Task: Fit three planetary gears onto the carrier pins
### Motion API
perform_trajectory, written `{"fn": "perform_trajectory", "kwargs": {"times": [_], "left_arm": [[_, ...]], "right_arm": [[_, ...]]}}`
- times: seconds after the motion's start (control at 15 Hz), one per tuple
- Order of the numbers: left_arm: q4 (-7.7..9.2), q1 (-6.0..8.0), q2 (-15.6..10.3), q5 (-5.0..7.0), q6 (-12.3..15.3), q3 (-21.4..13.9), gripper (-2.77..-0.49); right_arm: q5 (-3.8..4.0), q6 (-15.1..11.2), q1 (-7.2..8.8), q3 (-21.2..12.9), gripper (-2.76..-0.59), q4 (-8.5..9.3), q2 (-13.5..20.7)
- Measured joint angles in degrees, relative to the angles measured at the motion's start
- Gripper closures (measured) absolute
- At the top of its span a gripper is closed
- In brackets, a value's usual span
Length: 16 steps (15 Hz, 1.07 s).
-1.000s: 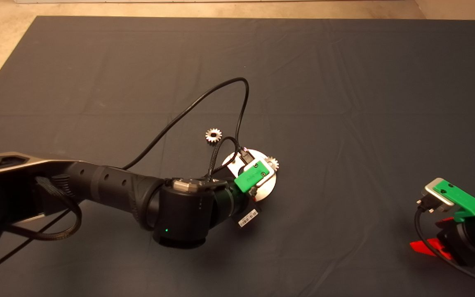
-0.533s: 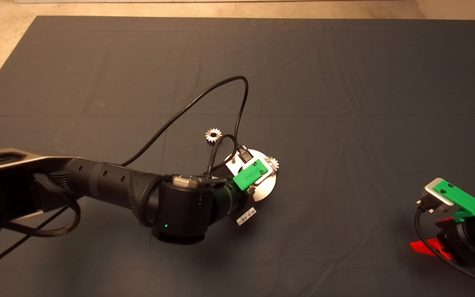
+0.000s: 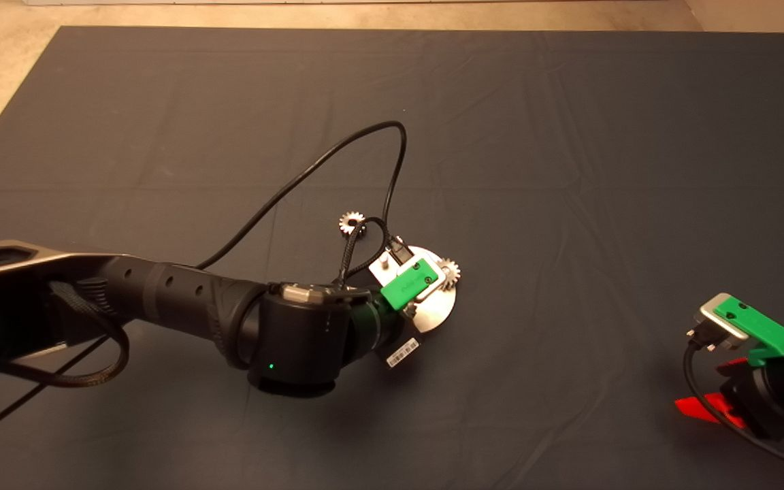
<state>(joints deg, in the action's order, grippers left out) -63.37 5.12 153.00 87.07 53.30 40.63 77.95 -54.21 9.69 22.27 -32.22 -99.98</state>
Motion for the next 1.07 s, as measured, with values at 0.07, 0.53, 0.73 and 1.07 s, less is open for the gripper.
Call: {"fn": "perform_trajectory", "kwargs": {"times": [0.07,0.53,0.73,1.07], "left_arm": [[0.02,0.00,0.00,0.00,0.30,0.00,-0.69],[0.41,-0.02,-0.35,0.45,1.90,-0.69,-0.69],[0.44,-0.01,-0.66,0.54,2.60,-1.38,-0.68],[0.33,-0.30,-0.74,0.56,3.10,-1.44,-0.68]], "right_arm": [[0.00,0.00,0.00,0.00,-2.05,-0.02,0.00],[-0.05,0.00,0.00,0.00,-2.05,0.00,0.00],[-0.43,-0.01,0.00,0.00,-2.05,0.00,-0.02],[-1.44,-0.02,0.00,0.00,-2.05,-0.02,-0.20]]}}
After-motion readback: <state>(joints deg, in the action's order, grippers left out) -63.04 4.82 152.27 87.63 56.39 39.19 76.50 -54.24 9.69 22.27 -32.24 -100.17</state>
